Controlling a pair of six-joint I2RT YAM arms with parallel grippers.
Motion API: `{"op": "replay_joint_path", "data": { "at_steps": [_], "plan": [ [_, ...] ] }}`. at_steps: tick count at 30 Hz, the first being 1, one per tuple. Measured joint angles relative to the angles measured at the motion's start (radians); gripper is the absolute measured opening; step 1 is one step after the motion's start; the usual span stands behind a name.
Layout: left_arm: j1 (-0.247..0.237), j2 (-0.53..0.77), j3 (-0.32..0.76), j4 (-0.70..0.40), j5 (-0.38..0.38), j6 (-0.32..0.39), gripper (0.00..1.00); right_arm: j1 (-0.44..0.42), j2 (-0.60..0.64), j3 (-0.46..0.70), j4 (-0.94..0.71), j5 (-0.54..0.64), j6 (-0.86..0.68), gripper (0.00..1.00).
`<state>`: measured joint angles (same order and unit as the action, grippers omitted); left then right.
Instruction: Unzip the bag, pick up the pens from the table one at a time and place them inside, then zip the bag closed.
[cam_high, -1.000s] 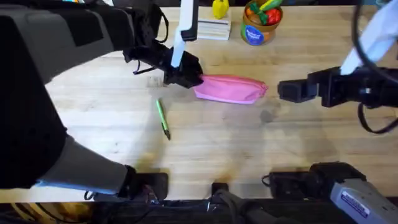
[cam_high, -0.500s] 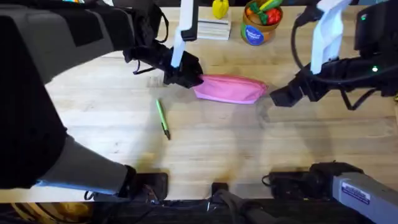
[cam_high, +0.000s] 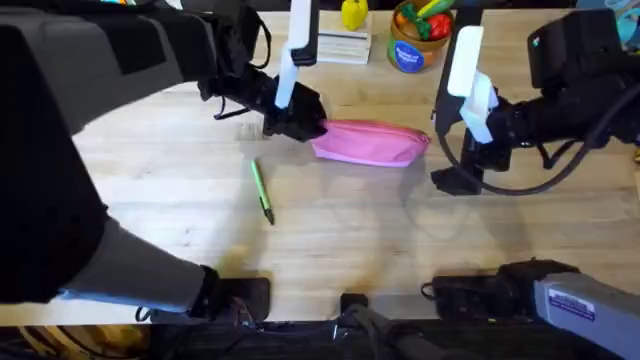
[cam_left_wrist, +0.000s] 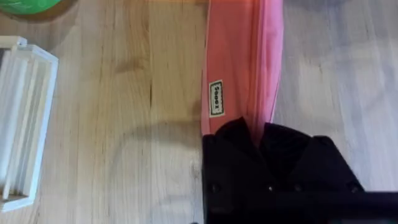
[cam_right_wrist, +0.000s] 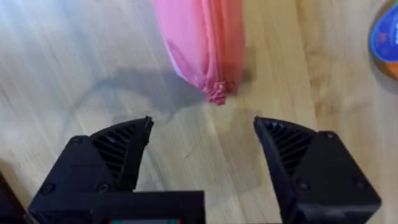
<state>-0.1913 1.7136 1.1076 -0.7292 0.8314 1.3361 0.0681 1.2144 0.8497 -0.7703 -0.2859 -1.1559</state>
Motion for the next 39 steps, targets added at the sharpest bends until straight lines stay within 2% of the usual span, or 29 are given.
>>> {"op": "replay_joint_path", "data": {
  "at_steps": [14,20,26,28,31,34,35,36,39],
  "plan": [
    [0.0,0.0,0.0,0.0,0.0,0.0,0.045,0.0,0.06,0.0,0.038,-0.127,-0.057,0.993],
    [0.0,0.0,0.0,0.0,0.0,0.0,0.044,0.0,0.069,0.0,0.041,-0.117,-0.06,0.993],
    [0.0,0.0,0.0,0.0,0.0,0.0,0.044,0.0,0.137,0.0,0.044,-0.098,-0.062,0.976],
    [0.0,0.0,0.0,0.0,0.0,0.0,0.044,0.0,0.154,0.0,0.049,-0.096,-0.057,0.853],
    [0.0,0.0,0.0,-0.003,0.0,0.0,0.044,-0.001,0.159,0.0,0.062,-0.091,-0.057,0.582],
    [0.0,0.0,0.0,-0.003,0.002,0.0,0.044,-0.001,0.159,0.0,0.066,-0.085,-0.055,0.179],
    [0.0,0.0,0.0,-0.004,0.002,0.0,0.044,-0.001,0.159,0.0,0.068,-0.084,-0.054,0.078],
    [0.0,0.0,0.0,-0.003,0.002,0.0,0.044,-0.001,0.159,0.0,0.072,-0.08,-0.053,0.047],
    [0.0,0.0,0.0,-0.003,0.002,0.0,0.044,-0.001,0.159,0.0,0.084,-0.074,-0.053,0.039]
  ]
}}
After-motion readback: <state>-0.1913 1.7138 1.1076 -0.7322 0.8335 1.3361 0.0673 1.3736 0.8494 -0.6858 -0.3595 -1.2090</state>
